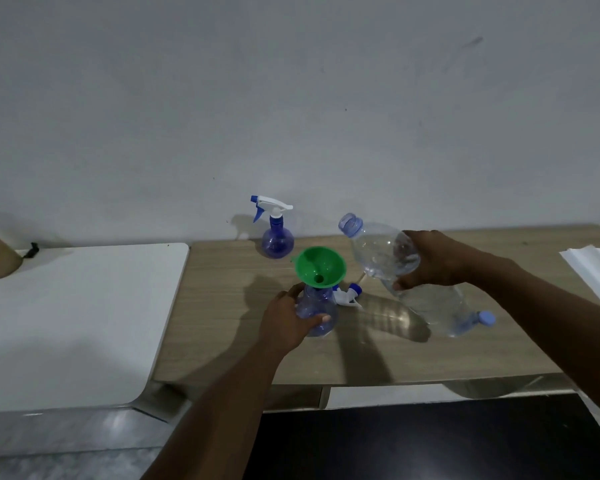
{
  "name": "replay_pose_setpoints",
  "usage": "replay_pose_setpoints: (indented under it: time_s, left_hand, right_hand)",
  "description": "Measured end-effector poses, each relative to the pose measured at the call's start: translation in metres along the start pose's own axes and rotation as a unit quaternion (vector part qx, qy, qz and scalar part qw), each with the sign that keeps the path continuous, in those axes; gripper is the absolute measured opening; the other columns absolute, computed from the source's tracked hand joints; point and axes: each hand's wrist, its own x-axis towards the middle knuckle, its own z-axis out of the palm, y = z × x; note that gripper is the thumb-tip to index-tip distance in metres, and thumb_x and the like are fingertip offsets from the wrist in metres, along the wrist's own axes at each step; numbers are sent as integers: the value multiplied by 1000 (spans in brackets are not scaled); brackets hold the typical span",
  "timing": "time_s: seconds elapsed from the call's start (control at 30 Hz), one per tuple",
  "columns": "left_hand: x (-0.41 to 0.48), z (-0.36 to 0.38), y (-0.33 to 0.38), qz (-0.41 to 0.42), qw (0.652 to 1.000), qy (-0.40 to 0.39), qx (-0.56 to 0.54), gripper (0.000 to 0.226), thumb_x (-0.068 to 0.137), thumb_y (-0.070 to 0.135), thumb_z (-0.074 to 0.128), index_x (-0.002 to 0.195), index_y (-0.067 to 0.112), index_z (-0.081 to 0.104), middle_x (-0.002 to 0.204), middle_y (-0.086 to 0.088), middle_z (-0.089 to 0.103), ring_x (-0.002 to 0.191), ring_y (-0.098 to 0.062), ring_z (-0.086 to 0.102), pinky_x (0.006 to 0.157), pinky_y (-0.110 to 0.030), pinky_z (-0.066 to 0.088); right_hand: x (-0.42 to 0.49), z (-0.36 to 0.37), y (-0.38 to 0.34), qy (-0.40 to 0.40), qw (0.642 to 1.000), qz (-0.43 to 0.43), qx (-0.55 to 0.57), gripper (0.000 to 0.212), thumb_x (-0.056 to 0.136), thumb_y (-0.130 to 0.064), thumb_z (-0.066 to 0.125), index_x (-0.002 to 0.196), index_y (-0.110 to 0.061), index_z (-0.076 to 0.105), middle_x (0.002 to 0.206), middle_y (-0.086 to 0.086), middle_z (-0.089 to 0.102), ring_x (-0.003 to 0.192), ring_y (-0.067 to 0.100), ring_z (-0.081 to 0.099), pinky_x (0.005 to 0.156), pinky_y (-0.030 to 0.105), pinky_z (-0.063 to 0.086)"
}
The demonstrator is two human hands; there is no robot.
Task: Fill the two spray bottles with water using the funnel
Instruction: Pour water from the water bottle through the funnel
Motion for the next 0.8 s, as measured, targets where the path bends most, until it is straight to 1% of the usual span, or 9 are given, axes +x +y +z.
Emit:
replay_pose_setpoints:
  time_s: [0.1, 0.23, 0.33, 0.4, 0.47, 0.5, 0.57, 0.7, 0.8]
  left_hand:
    - [0, 0, 0, 3, 1000, 7, 10, 65, 60, 53, 89, 114, 25, 65, 96, 5, 69, 86, -14, 68, 77, -37, 58]
    - [0, 0, 1, 1, 1000, 5, 11, 77, 57, 64, 84, 121, 27, 64, 101, 5, 68, 90, -14, 67, 80, -40, 58]
    - [-1, 0, 2, 3, 1000, 5, 2, 71, 56, 64, 83, 116, 30, 64, 99, 6, 69, 89, -14, 67, 80, -41, 58]
    - [-1, -1, 3, 3, 1000, 4, 2, 67, 58, 60, 85, 115, 32, 64, 100, 6, 69, 90, -14, 68, 81, -41, 58]
    - [-1, -1, 4, 1, 1000, 1, 5, 67, 60, 57, 87, 117, 31, 63, 102, 5, 69, 91, -14, 67, 82, -40, 58]
    - [-1, -1, 4, 2, 1000, 1, 8, 67, 61, 58, 87, 118, 31, 63, 102, 5, 69, 91, -14, 67, 82, -40, 58]
    - [-1, -1, 4, 4, 1000, 2, 10, 68, 60, 59, 86, 118, 31, 63, 102, 5, 68, 91, -15, 67, 82, -41, 58]
    - [-2, -1, 5, 2, 1000, 0, 7, 66, 61, 54, 88, 118, 30, 63, 102, 4, 68, 91, -15, 67, 82, -41, 58]
    - [-2, -1, 6, 0, 1000, 1, 10, 64, 62, 53, 88, 116, 32, 62, 100, 4, 68, 90, -15, 67, 81, -38, 58]
  right_hand:
    - [-2, -5, -4, -30, 998, 5, -52, 69, 55, -49, 88, 111, -23, 56, 107, -4, 64, 98, 20, 61, 87, 41, 54]
    - [-4, -10, -9, -47, 993, 3, -112, 62, 59, -46, 87, 106, -21, 54, 101, -3, 64, 92, 19, 58, 80, 35, 52]
    - [-6, -14, -14, -64, 987, 8, -145, 62, 62, -46, 87, 108, -19, 54, 102, -2, 63, 92, 19, 58, 79, 35, 52]
    - [-5, -17, -17, -79, 983, 13, -164, 60, 63, -46, 87, 105, -20, 52, 100, -2, 61, 90, 20, 58, 72, 32, 50]
    - [-5, -20, -17, -91, 980, 15, -175, 57, 63, -47, 86, 98, -23, 49, 94, -4, 58, 86, 18, 56, 62, 27, 43]
    - [-5, -21, -18, -94, 979, 15, -182, 56, 63, -48, 86, 96, -23, 48, 91, -5, 56, 85, 17, 55, 60, 26, 40]
    - [-4, -22, -17, -96, 977, 13, -192, 55, 62, -50, 86, 92, -25, 48, 89, -6, 56, 83, 15, 54, 61, 27, 40]
    - [-2, -24, -17, -107, 975, 15, -194, 55, 58, -52, 87, 82, -31, 41, 86, -9, 54, 78, 9, 52, 62, 28, 43]
    - [-2, -26, -19, -114, 973, 23, -197, 57, 57, -52, 87, 82, -33, 40, 86, -9, 54, 81, 12, 53, 64, 29, 44]
